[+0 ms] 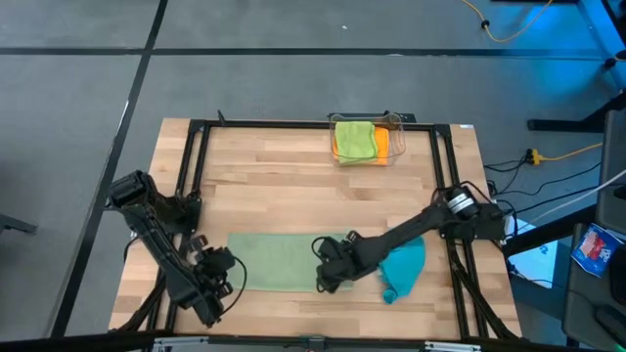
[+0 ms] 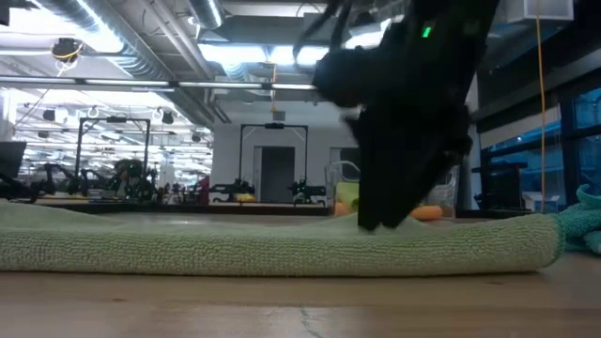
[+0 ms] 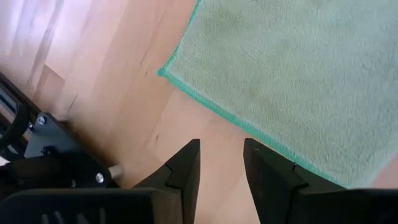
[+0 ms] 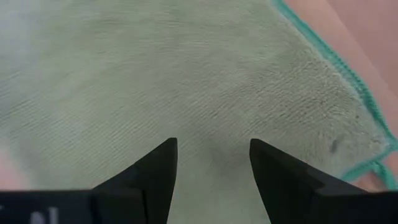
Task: Fold microfiber towels
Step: Fold the green microfiber towel
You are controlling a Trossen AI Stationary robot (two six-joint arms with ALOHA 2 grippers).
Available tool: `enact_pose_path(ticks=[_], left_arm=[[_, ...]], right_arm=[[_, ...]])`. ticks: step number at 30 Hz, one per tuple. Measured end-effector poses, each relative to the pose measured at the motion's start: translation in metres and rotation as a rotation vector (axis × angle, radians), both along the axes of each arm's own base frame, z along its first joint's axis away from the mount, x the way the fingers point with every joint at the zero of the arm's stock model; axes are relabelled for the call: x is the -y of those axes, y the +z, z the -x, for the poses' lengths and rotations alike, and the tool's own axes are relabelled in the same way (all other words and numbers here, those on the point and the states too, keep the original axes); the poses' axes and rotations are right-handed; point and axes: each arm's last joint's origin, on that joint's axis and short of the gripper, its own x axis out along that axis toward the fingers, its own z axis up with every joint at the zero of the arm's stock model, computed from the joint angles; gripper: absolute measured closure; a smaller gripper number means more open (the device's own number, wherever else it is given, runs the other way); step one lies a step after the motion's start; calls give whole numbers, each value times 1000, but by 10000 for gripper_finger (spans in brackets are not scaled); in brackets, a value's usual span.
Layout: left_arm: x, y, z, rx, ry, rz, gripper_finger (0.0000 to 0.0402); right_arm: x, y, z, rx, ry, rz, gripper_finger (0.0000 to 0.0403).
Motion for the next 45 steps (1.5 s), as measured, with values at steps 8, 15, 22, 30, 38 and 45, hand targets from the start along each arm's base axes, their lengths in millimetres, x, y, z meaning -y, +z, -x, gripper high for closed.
enact_pose_path(ticks=[8,15,22,30,38,45], left_arm=[[-1,0,-1,0,-12,-5,286],[-1,0,-2,26,-25,-23,286],[-2,1,-3,66,-42,-52,286],[-2,1,-4,77,-45,-59,286],[-2,1,-4,79,-45,-57,286],[-1,1,-4,81,-45,-56,286]], right_arm=[[35,-25,-14,-114,20,43,198],[102,-26,-34,-123,36,66,198],[171,-25,-54,-11,62,76,198],[210,-22,-68,120,283,155,199],[219,9,-78,111,288,266,199],[179,73,-90,152,263,239,199]])
